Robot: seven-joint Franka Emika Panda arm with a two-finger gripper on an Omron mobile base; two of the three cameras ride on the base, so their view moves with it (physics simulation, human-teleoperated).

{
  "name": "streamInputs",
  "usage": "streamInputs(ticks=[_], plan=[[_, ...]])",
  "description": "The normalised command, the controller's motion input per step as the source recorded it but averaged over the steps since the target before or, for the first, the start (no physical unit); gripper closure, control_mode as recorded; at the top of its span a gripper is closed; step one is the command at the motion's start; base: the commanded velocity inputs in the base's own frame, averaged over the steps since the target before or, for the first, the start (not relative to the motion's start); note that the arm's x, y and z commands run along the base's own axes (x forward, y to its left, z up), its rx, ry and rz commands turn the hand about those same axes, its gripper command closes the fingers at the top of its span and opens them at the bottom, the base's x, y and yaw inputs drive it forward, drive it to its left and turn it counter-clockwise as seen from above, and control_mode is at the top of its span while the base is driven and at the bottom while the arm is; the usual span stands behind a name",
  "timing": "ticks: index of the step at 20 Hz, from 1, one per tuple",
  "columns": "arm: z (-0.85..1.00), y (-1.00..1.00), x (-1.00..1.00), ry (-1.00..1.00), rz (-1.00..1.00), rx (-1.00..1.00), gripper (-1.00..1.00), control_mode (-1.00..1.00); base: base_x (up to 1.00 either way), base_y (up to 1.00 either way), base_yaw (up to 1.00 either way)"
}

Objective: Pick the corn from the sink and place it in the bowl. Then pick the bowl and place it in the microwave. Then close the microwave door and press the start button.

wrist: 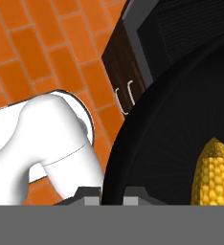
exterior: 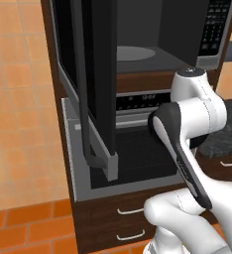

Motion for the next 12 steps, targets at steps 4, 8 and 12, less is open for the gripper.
streamInputs(ticks=[4,8,12], plan=[[0.22,-0.06,-0.28,-0.11,0.01,0.03,1.0,-1.0,0.0,0.0,-0.01],[0.85,0.0,-0.06,-0.27,0.19,-0.01,1.0,-1.0,0.0,0.0,0.0],[1.0,0.21,0.65,-0.24,0.21,-0.01,1.0,-1.0,0.0,0.0,0.0]])
